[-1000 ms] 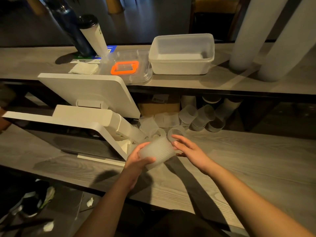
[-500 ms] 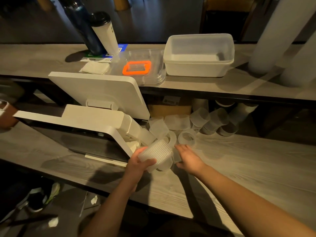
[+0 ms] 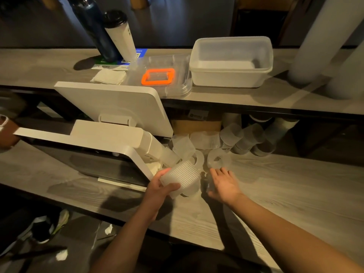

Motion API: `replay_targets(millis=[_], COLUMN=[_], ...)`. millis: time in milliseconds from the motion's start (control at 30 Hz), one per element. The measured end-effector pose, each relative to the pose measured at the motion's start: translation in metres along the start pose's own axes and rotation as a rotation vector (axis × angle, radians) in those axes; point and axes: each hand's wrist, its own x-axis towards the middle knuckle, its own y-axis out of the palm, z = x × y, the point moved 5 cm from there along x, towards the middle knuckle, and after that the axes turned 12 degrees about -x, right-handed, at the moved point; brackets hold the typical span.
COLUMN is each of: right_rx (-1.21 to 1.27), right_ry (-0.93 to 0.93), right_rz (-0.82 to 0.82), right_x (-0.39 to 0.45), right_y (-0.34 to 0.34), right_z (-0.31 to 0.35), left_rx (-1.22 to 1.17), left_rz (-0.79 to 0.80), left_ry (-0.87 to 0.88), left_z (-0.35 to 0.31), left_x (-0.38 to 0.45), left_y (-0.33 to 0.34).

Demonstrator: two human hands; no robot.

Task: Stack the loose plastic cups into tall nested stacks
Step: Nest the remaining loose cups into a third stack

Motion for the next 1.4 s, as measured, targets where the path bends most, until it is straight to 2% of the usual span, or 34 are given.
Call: replay_targets(millis=[100,233,400,600,700,867,1233,1400], right_rx=[0.169,0.566,0.918,1.317,1.555,1.471,1.294,1.3], right_ry=[0.063,0.126,0.171,0.271,0.226,0.07,0.003,-0.102], right_rz=[0.012,0.025,0.111,-0.029,-0.023,-0.018,-0.026,0.111], right_x=[-0.006,-0.018,-0.028,-0.04,-0.046,-0.05,-0.057,-0.06], right_y=[-0.002,-0.005,-0.008,-0.026,-0.043,-0.064,-0.078,-0.072], right_z=[-0.011,-0.026,-0.043,-0.066,-0.067,-0.057,-0.044,-0.023], left_rx=[0.006,0.045,0.032,-0.035,-0.038,0.009,0.006,0.026], left_rz=[0.016,0.03,0.058,0.081,0.128,0.203,0.219,0.211], left_ry=[0.008,0.016,0.007,0.0,0.011,0.004,0.03,0.025], left_z=[0.0,-0.002,-0.003,-0.003,-0.002,0.001,-0.003,0.0], left_x=[0.001,0.0,-0.005,-0.011,-0.016,-0.021,-0.025,-0.026], left_y=[0.004,0.01,0.021,0.03,0.038,0.05,0.055,0.059])
